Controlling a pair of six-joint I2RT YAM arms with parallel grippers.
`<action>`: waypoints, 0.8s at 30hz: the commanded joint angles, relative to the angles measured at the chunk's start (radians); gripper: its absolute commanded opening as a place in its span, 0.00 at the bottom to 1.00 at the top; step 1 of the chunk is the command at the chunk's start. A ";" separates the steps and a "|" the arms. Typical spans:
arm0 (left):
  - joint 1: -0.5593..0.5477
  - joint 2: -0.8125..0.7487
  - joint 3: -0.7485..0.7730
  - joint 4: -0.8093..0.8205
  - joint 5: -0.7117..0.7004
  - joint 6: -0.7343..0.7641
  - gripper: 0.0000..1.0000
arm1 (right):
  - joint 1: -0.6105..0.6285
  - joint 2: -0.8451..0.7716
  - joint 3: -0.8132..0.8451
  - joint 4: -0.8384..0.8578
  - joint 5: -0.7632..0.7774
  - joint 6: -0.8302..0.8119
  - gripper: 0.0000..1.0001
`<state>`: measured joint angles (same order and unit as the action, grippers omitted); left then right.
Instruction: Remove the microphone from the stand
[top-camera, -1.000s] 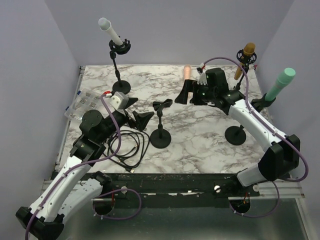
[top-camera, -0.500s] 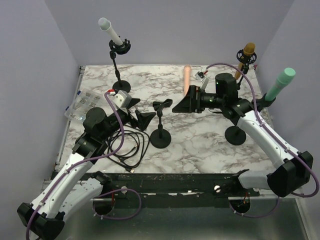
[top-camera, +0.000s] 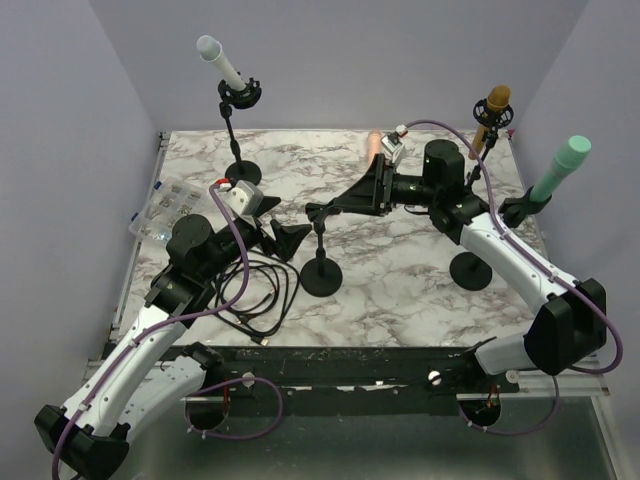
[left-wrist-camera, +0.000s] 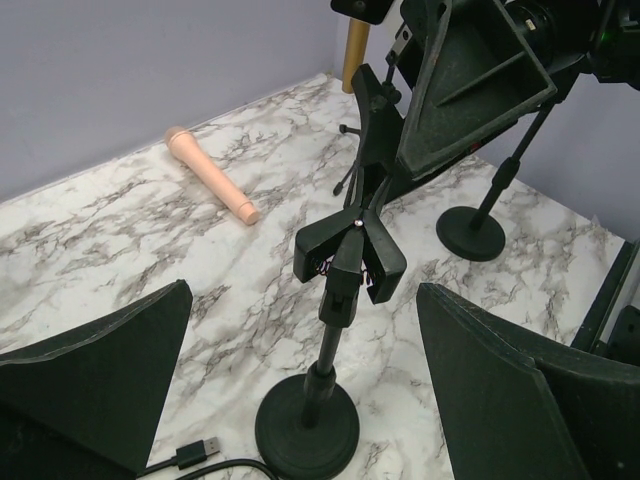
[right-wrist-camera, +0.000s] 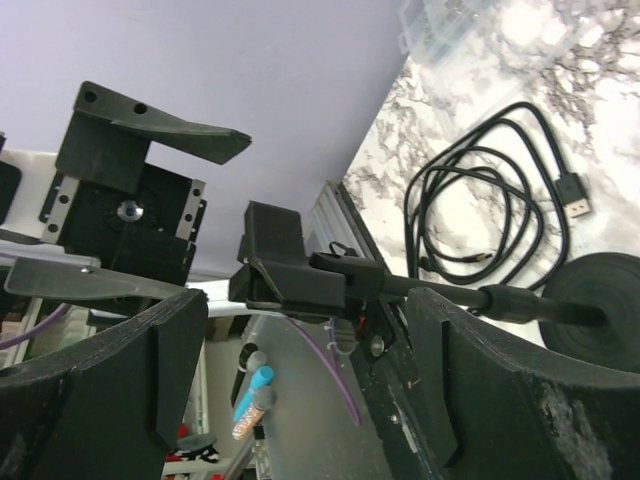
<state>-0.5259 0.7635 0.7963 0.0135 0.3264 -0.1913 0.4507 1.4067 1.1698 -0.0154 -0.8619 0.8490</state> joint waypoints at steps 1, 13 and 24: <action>-0.003 0.000 0.025 0.019 0.008 -0.008 0.99 | 0.027 0.017 -0.018 0.130 -0.053 0.067 0.86; -0.005 0.010 0.028 0.018 0.025 -0.017 0.99 | 0.042 0.068 -0.033 0.178 -0.041 0.087 0.65; -0.008 0.002 0.027 0.017 0.020 -0.014 0.99 | 0.045 0.090 -0.118 0.188 -0.027 0.064 0.30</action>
<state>-0.5259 0.7753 0.7963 0.0139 0.3275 -0.1993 0.4854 1.4700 1.1103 0.1947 -0.8845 0.9413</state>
